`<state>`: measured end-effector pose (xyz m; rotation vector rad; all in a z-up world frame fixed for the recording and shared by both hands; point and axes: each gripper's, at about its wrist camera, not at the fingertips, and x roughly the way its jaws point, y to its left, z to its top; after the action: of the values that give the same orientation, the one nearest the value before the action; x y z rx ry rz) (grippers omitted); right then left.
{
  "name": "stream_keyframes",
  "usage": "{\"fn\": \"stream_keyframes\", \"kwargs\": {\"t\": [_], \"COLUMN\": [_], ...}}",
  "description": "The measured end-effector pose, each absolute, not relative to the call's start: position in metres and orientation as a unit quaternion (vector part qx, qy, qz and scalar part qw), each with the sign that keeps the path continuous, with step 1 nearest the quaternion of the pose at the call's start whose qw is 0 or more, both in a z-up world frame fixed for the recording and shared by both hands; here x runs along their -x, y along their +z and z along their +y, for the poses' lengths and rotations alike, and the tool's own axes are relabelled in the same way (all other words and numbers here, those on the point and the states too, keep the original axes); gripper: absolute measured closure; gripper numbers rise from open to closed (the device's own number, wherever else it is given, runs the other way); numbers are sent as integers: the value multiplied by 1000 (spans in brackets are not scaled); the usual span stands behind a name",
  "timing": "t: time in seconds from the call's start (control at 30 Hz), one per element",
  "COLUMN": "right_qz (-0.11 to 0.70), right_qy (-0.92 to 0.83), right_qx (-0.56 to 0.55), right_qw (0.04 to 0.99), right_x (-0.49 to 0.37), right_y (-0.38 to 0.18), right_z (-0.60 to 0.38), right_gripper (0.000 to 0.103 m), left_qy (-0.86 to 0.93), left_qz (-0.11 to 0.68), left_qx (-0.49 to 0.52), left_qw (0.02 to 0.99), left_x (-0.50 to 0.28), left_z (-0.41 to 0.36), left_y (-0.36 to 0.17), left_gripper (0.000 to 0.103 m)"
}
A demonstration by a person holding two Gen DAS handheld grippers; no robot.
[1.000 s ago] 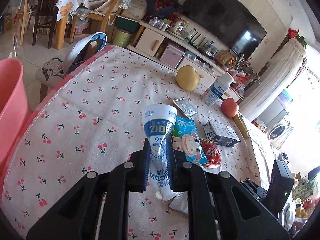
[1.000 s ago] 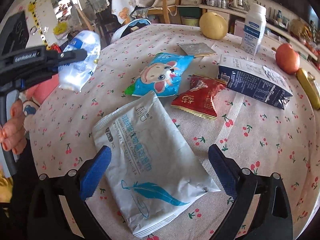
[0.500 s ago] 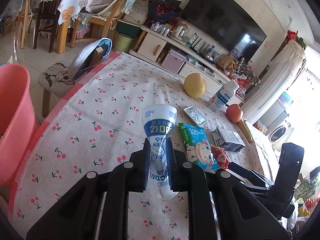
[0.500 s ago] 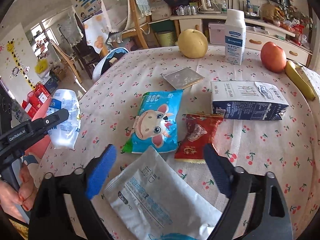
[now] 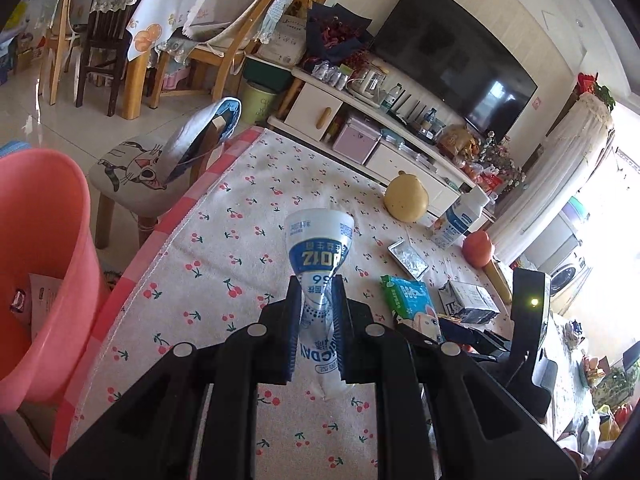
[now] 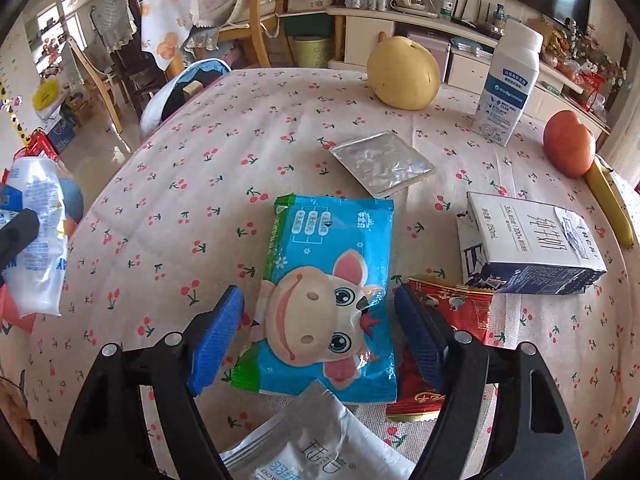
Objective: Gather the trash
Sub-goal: 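Carry the yogurt tube and cow-print wipes pack to the pink bucket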
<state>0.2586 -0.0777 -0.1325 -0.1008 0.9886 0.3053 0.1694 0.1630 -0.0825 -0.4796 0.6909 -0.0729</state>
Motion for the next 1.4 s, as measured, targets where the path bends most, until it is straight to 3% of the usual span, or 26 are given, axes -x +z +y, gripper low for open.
{"fn": "stream_keyframes", "kwargs": {"t": [0.1, 0.33, 0.6, 1.07, 1.4], "right_qz": [467, 459, 446, 392, 361], "right_qy": [139, 134, 135, 187, 309], "right_qx": [54, 64, 75, 69, 44], "right_qw": [872, 876, 882, 898, 879], "right_x": [-258, -258, -251, -226, -201], "right_y": [-134, -132, -128, -77, -29], "right_z": [-77, -70, -56, -6, 87], "right_gripper": [26, 49, 61, 62, 62], "left_qy": [-33, -28, -17, 13, 75], "left_qz": [334, 327, 317, 285, 249], "left_qx": [236, 244, 247, 280, 315], "left_qw": [912, 913, 916, 917, 913], "left_x": [-169, -165, -159, -145, -123], "left_z": [167, 179, 190, 229, 284], "left_y": [-83, -82, -77, -68, -63], "left_gripper": [86, 86, 86, 86, 86]}}
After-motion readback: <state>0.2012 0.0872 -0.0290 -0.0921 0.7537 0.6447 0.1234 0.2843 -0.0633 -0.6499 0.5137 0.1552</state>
